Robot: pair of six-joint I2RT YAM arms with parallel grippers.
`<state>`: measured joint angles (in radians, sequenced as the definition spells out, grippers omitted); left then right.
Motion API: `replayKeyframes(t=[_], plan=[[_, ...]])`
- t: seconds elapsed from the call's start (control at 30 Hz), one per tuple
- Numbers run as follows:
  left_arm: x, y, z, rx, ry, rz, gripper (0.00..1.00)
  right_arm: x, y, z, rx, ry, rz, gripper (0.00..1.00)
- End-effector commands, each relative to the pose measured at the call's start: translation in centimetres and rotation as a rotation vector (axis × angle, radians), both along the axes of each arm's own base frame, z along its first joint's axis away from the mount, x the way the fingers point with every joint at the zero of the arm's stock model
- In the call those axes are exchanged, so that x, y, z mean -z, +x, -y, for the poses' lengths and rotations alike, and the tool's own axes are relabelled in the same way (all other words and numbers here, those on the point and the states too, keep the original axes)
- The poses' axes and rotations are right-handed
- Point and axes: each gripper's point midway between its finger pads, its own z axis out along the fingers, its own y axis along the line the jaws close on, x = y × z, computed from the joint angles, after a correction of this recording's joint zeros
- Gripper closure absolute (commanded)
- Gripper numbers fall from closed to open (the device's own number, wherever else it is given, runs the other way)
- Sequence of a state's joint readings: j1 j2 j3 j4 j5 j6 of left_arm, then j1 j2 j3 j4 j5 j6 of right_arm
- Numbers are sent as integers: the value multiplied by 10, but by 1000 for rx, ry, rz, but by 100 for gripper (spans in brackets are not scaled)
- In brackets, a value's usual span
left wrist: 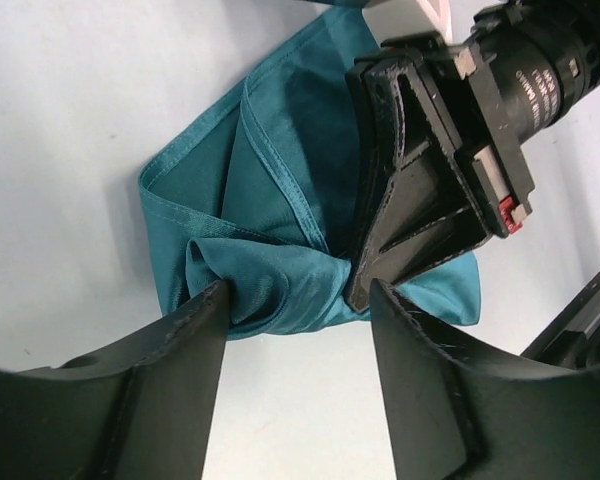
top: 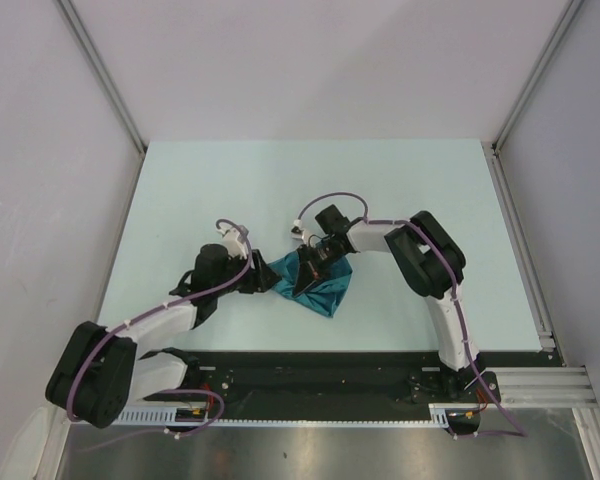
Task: Fold the napkin, place the utensils inside, and roll it up
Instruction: Roll the napkin with the utensil
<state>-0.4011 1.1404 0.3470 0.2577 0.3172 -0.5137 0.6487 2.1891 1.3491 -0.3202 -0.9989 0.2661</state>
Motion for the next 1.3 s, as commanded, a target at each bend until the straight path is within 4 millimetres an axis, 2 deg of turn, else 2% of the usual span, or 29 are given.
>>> replayKeyframes(t=[0.0,0.17,0.23,0.27,0.33,0.37,0.43,0.47,0.5,0.53,0.57,0.6,0.7,0.8,0.87,0.9,0.97,1.0,1.03,1.1,1.17,1.23,1.27], plan=[[-7,9,9,34,5,64,40,15,-9,11,4,-60,-97,100],[0,15,12,28,14,60,46,18,-11,14,-3,-67,-106,100],[2,20,12,17,22,61,53,18,-12,15,-4,-68,-112,100],[7,21,11,11,33,46,61,17,-12,15,-6,-65,-108,100],[10,25,9,-8,53,33,70,13,-10,15,-2,-62,-101,99],[19,23,6,-13,79,-3,81,8,-8,14,0,-54,-89,95],[23,26,3,-34,107,-25,91,-1,-5,13,6,-49,-71,88],[27,26,-1,-48,127,-39,98,-10,-2,12,9,-38,-48,80],[35,23,-4,-53,148,-71,100,-17,1,12,16,-34,-34,75],[35,26,-4,-55,156,-76,100,-20,3,14,25,-44,-19,70],[38,26,-5,-60,170,-89,100,-25,5,14,29,-47,-3,62],[48,22,-7,-58,191,-131,100,-35,9,16,40,-50,36,59],[55,20,-6,-46,205,-172,100,-55,17,21,63,-67,140,48],[58,20,-4,-39,202,-188,100,-74,27,29,111,-99,284,44],[59,19,-4,-38,203,-193,100,-79,30,32,126,-115,366,41],[58,20,-4,-41,204,-193,100,-85,37,37,163,-139,459,41],[60,19,-4,-39,209,-205,99,-85,32,35,155,-163,561,37],[60,20,-3,-36,208,-205,100,-84,40,38,183,-208,637,37],[61,19,-3,-35,209,-208,100,-82,28,35,156,-217,675,37],[61,20,-2,-29,203,-208,100,-78,31,35,154,-270,788,37],[62,18,-2,-24,203,-212,100,-74,17,27,95,-287,872,37],[61,19,-2,-21,207,-212,100,-73,18,24,92,-323,969,37],[62,18,-2,-19,211,-215,100,-69,6,18,58,-324,996,37]])
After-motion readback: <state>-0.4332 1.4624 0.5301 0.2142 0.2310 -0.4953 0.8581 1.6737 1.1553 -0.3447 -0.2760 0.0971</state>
